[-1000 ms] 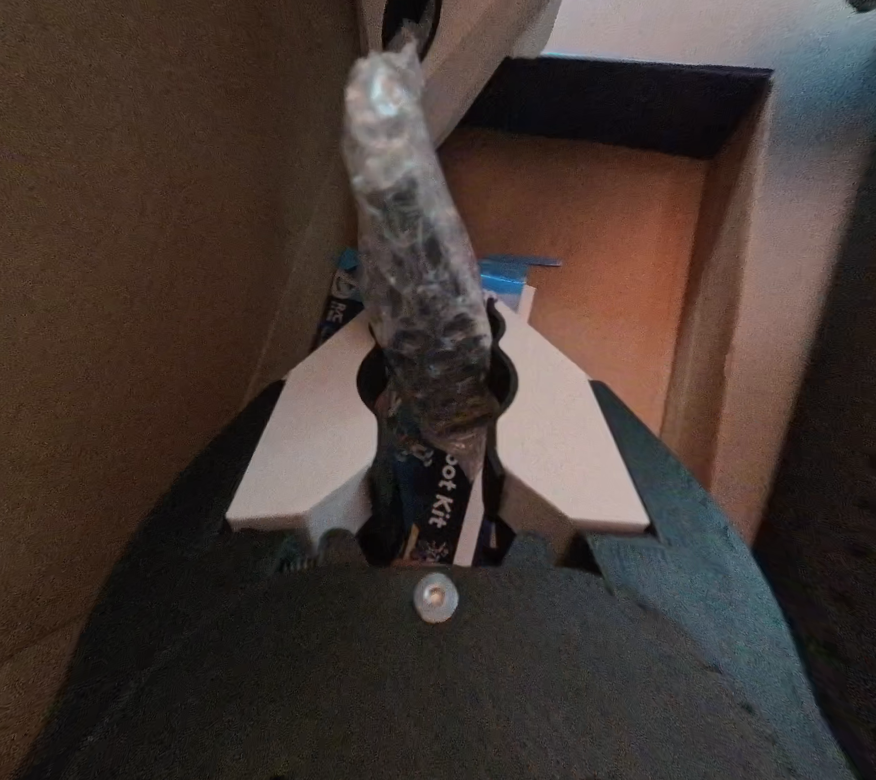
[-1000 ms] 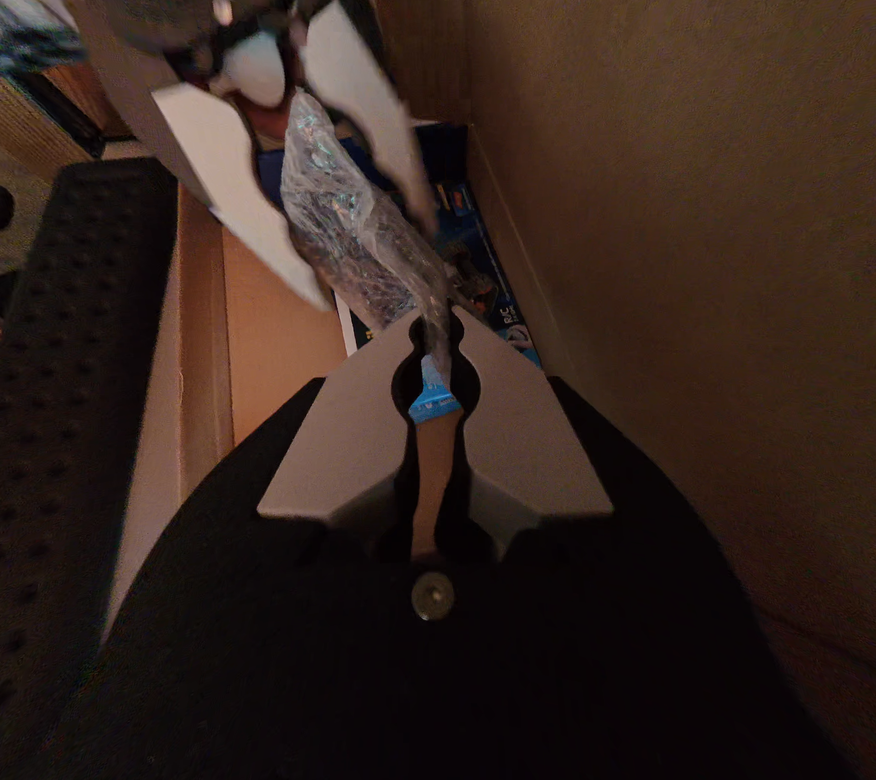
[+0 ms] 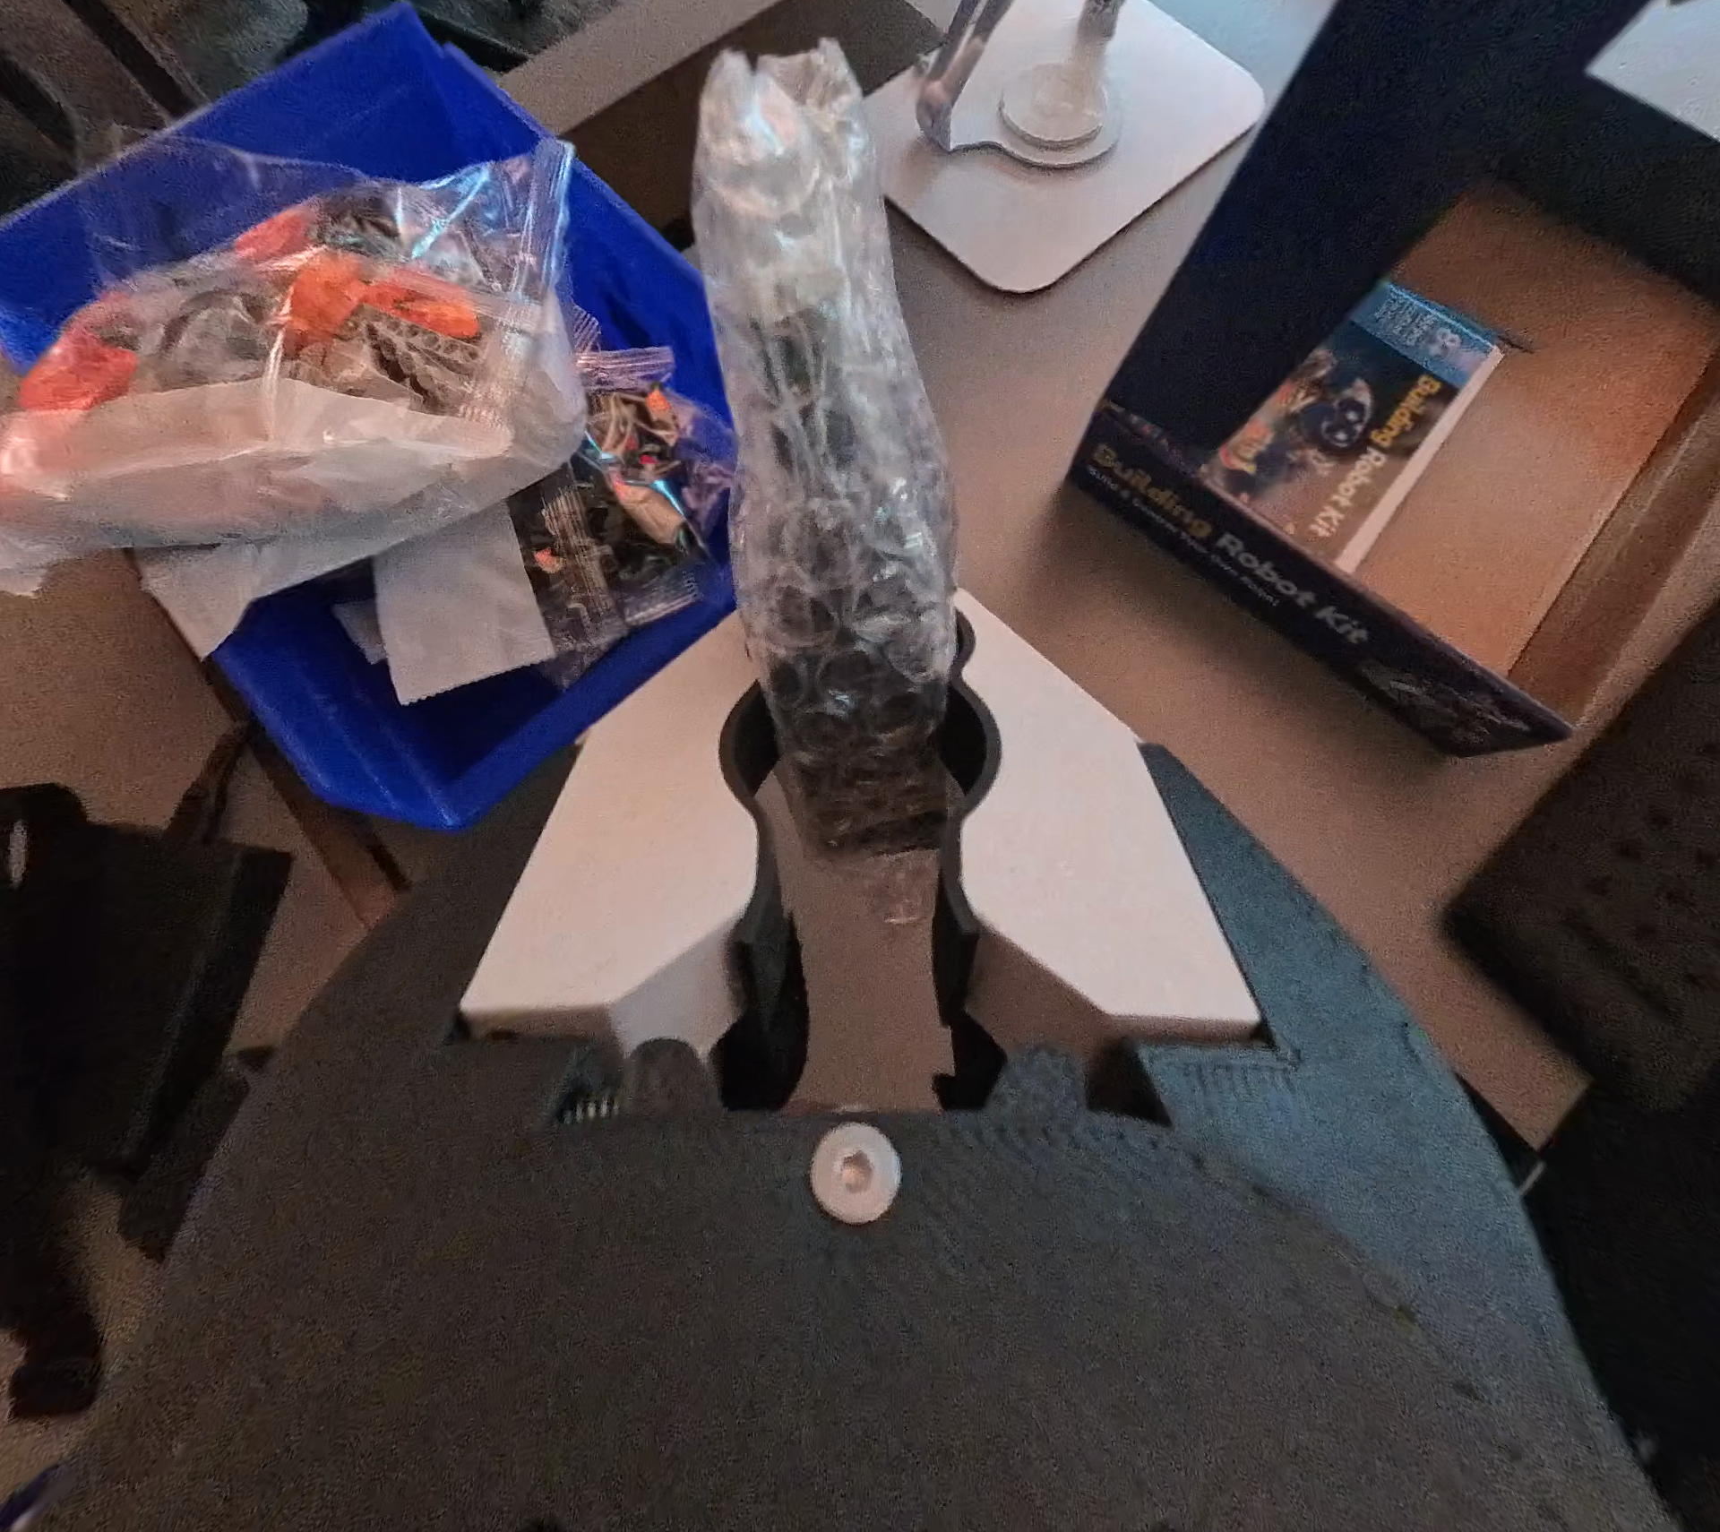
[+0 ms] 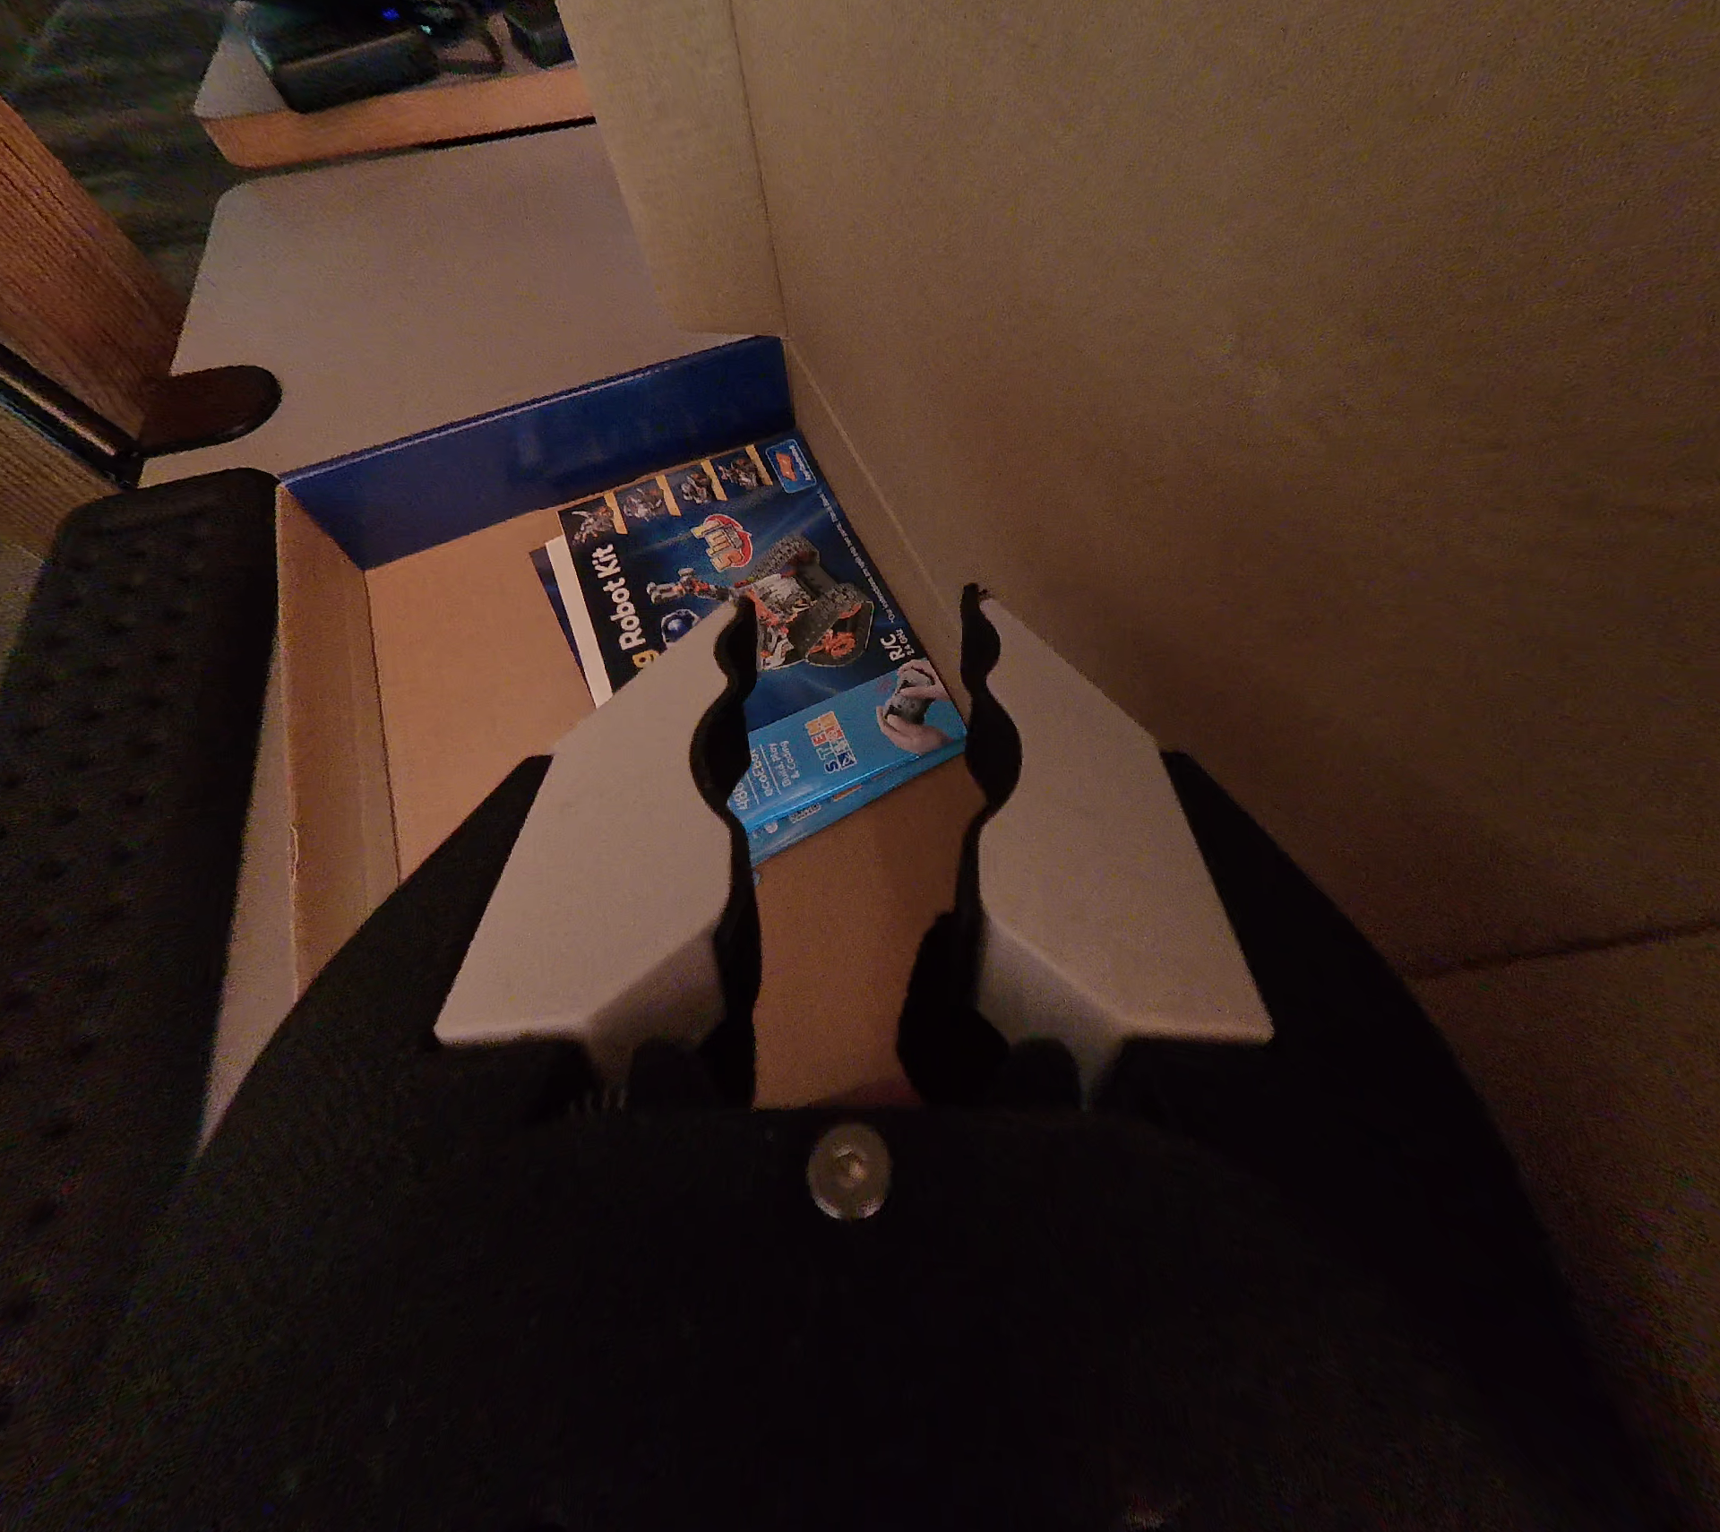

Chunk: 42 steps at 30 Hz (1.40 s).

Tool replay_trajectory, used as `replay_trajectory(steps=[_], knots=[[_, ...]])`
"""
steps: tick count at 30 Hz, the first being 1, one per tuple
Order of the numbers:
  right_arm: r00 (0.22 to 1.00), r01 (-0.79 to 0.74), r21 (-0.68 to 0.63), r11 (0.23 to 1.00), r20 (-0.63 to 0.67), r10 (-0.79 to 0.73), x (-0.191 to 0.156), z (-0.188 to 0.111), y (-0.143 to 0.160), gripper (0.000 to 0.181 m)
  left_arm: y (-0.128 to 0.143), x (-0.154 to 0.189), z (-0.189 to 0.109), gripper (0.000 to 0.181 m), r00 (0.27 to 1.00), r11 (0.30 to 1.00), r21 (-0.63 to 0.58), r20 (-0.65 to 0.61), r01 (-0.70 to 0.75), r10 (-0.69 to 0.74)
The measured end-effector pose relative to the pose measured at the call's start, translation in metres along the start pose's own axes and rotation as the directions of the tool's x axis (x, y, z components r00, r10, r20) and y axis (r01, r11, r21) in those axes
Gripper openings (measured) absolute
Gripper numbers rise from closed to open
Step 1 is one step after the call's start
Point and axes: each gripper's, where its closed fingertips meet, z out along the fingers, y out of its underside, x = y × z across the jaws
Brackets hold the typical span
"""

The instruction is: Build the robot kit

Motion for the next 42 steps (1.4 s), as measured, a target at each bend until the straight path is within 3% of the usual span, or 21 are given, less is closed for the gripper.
replay_trajectory(steps=[3, 7, 11, 14, 18, 24, 26, 30, 34, 39, 42], knots=[[1.000, -0.003, -0.004, 1.000, 0.006, 0.003, 0.000, 0.002, 0.002, 0.043, 0.000, -0.024, 0.038, 0.029, 0.995, 0.998, -0.047, -0.088, 0.050, -0.054], [1.000, -0.010, -0.022, 1.000, 0.006, 0.010, 0.004, 0.005, 0.010, 0.042, -0.002, -0.072, 0.087, 0.029, 0.989, 0.987, -0.068, -0.025, 0.147, -0.149], [1.000, -0.018, -0.037, 0.999, 0.014, 0.019, 0.005, 0.009, 0.015, 0.042, -0.016, -0.077, 0.117, 0.029, 0.974, 0.978, -0.011, -0.082, 0.211, -0.211], [0.999, -0.027, -0.043, 0.999, 0.022, 0.027, 0.006, 0.012, 0.018, 0.041, -0.021, -0.077, 0.128, 0.029, 0.974, 0.976, -0.041, -0.058, 0.215, -0.217], [0.999, -0.032, -0.054, 0.998, 0.025, 0.034, 0.006, 0.015, 0.022, 0.041, -0.039, -0.080, 0.119, 0.028, 0.982, 0.979, -0.072, 0.019, 0.188, -0.187], [0.998, -0.040, -0.045, 0.998, 0.039, 0.042, 0.004, 0.013, 0.021, 0.041, -0.112, -0.093, 0.080, 0.028, 0.980, 0.980, 0.129, 0.106, 0.153, -0.167], [0.998, -0.040, -0.048, 0.998, 0.039, 0.042, 0.004, 0.013, 0.022, 0.041, -0.130, -0.099, 0.068, 0.028, 0.979, 0.970, 0.187, 0.100, 0.159, -0.180], [0.998, -0.046, -0.048, 0.998, 0.038, 0.048, 0.006, 0.013, 0.023, 0.041, -0.154, -0.136, 0.061, 0.028, 0.952, 0.950, 0.274, 0.217, 0.153, -0.216], [0.998, -0.040, -0.055, 0.998, 0.036, 0.042, 0.005, 0.015, 0.025, 0.041, -0.141, -0.177, 0.093, 0.028, 0.907, 0.966, 0.182, 0.345, 0.185, -0.239], [0.999, -0.033, -0.063, 0.997, 0.036, 0.035, 0.004, 0.018, 0.027, 0.041, -0.129, -0.186, 0.156, 0.029, 0.933, 0.998, 0.001, 0.357, 0.057, -0.053], [0.999, -0.034, -0.061, 0.998, 0.036, 0.036, 0.005, 0.018, 0.028, 0.041, -0.117, -0.198, 0.190, 0.029, 0.932, 0.993, -0.059, 0.356, 0.097, -0.070]])
